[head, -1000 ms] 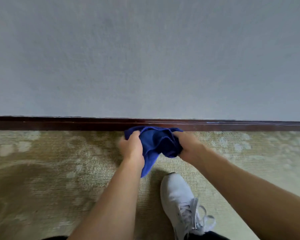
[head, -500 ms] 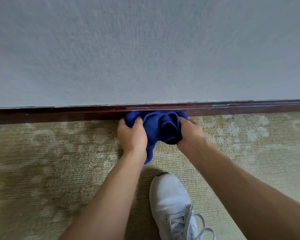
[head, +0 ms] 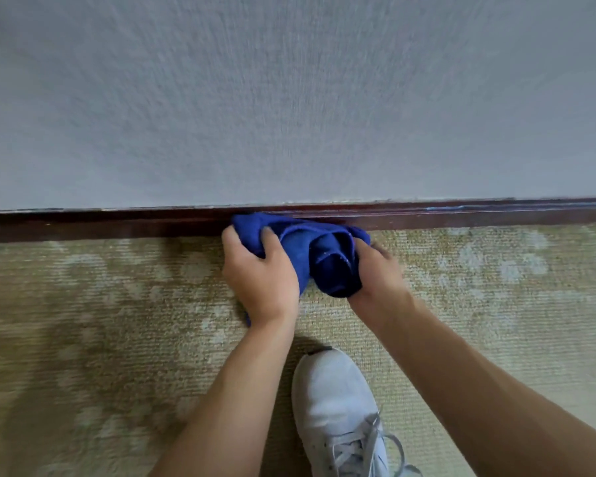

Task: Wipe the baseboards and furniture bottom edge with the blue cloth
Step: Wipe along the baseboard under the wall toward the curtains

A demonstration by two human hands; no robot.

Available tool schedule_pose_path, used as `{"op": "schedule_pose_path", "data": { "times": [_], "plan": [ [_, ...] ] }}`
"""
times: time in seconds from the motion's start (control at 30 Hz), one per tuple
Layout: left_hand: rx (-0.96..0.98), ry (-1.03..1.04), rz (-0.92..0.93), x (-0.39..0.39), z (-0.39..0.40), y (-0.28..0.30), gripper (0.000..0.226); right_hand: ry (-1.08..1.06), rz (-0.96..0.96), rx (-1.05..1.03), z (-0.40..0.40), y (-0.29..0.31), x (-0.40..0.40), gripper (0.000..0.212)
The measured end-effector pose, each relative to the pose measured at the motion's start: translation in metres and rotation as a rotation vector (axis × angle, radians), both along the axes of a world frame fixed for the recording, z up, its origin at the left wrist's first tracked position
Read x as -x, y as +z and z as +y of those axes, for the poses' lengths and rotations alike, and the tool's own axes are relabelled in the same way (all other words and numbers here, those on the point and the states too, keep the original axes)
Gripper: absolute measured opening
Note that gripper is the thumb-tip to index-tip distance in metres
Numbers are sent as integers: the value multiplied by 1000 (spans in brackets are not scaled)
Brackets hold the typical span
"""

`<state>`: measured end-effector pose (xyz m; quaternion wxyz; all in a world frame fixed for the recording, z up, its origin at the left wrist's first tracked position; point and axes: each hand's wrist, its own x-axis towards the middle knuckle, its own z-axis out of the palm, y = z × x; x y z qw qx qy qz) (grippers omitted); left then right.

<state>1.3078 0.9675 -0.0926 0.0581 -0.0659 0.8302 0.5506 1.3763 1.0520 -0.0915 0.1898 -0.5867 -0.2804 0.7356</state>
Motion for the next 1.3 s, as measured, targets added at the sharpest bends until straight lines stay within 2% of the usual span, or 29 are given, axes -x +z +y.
{"op": "schedule_pose_path", "data": {
  "times": [0.1,0.17,0.23,0.3,0.4,0.5,0.57,0.63,0.7,0.8,0.87,0.93,0.97,1.03,1.1,1.2,1.3],
  "plan": [
    [-27,112,82,13,-5,7,25,99,44,76,-20,3,20,22],
    [-10,91,181,16,-4,2,25,89,10,103,-20,2,26,22],
    [33,-19,256,7,3,-4,16,37,-32,90,-8,-4,17,22],
    [104,-220,297,-10,13,-4,5,-10,-96,58,4,-13,-1,22],
    [91,-344,263,-16,18,-3,14,-100,-103,57,13,-19,-18,27],
    [-2,-132,216,-1,4,-4,4,-58,-22,31,2,-9,-5,32],
    [-30,41,223,11,-3,-6,15,28,16,17,-10,2,12,26],
    [-6,85,219,14,-5,-8,22,84,12,27,-17,8,22,26],
    [15,-6,226,7,-1,-7,22,95,-26,21,-13,11,17,28],
    [174,-393,248,-14,16,-4,15,24,-172,-31,3,0,-16,32],
    [246,-529,209,-16,24,-2,8,-21,-201,-13,7,-5,-32,40],
    [148,-476,176,-13,21,-2,8,-64,-177,-42,6,-3,-34,37],
    [70,-374,165,-12,16,-2,9,-64,-147,-76,4,1,-29,32],
    [-30,-134,169,-10,9,-1,11,5,-81,-135,-2,7,-11,25],
    [-21,-44,219,-9,7,1,15,110,-95,-169,-7,11,4,25],
    [25,-186,267,-12,12,-5,16,119,-163,-200,4,13,1,19],
    [152,-557,196,-24,27,-13,14,-30,-271,-194,16,6,-29,7]
  ]
}}
